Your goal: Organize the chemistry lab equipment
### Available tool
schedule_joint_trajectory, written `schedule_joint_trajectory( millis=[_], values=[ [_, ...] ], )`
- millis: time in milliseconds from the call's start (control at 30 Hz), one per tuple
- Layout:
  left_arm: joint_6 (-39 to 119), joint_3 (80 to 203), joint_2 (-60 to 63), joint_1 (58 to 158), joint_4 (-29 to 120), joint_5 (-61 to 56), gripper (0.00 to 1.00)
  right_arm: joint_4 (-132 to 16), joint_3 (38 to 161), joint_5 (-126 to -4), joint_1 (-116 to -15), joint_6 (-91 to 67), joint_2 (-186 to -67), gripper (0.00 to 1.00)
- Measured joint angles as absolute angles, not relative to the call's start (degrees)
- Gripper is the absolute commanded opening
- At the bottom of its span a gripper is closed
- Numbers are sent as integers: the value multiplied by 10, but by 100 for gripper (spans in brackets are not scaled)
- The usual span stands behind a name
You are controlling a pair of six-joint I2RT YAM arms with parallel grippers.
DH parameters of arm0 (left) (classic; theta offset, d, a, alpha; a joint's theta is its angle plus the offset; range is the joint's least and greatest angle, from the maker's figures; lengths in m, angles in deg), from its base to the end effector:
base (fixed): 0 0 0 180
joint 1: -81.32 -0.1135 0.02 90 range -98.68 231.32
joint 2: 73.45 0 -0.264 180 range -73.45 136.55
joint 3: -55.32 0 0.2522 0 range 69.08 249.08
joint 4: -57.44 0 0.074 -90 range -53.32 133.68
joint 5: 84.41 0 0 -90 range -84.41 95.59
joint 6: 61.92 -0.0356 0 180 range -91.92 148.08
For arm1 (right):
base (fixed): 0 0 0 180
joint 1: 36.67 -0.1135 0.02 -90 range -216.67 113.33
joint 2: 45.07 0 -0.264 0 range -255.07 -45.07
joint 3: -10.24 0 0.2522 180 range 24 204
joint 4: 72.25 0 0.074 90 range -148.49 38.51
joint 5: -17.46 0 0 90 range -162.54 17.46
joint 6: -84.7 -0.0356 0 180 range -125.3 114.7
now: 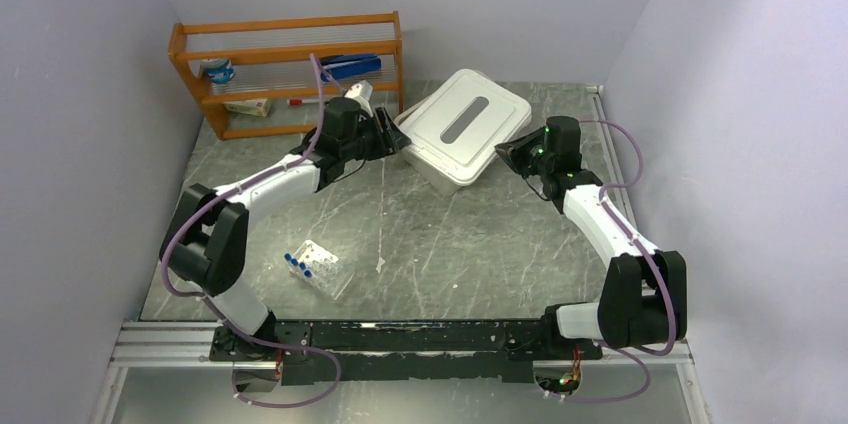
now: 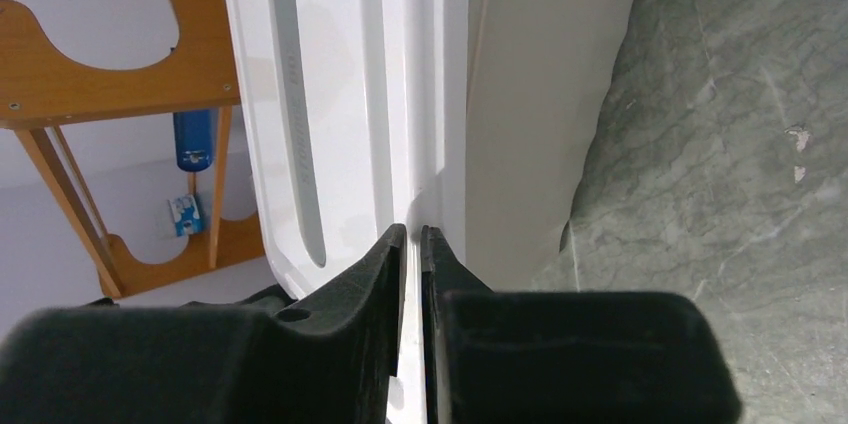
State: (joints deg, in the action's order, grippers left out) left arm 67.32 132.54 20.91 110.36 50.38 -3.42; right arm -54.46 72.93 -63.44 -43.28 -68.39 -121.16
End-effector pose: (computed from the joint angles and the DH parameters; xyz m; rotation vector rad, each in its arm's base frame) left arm 0.3301 -0.1896 0.2577 -0.0803 2.1077 -0.9022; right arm 0.2926 0.0396 0.2548 0.9698 2.0177 0.8663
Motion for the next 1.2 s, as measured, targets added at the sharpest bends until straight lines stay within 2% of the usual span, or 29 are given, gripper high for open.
schedule_joint_trajectory(
  millis=[200, 367, 467, 633, 800, 1033, 1200],
  values=[
    [674, 1337, 238, 1104, 519, -31, 39, -557, 727, -628, -433, -695, -1212, 23],
    [664, 1362, 253, 1104, 522, -3, 38, -559, 727, -619, -435, -689, -1215, 34],
    [648, 1384, 261, 1103, 517, 19, 38, -559, 727, -618, -435, -675, -1215, 37],
    [629, 1416, 275, 1103, 510, 54, 42, -535, 750, -620, -435, -624, -1229, 38],
    [617, 1418, 278, 1103, 501, 68, 53, -505, 787, -631, -435, -566, -1251, 40],
    [608, 1418, 278, 1103, 497, 68, 61, -504, 797, -606, -435, -543, -1280, 41],
    [602, 1424, 285, 1103, 492, 68, 58, -511, 797, -581, -435, -544, -1285, 40]
  ],
)
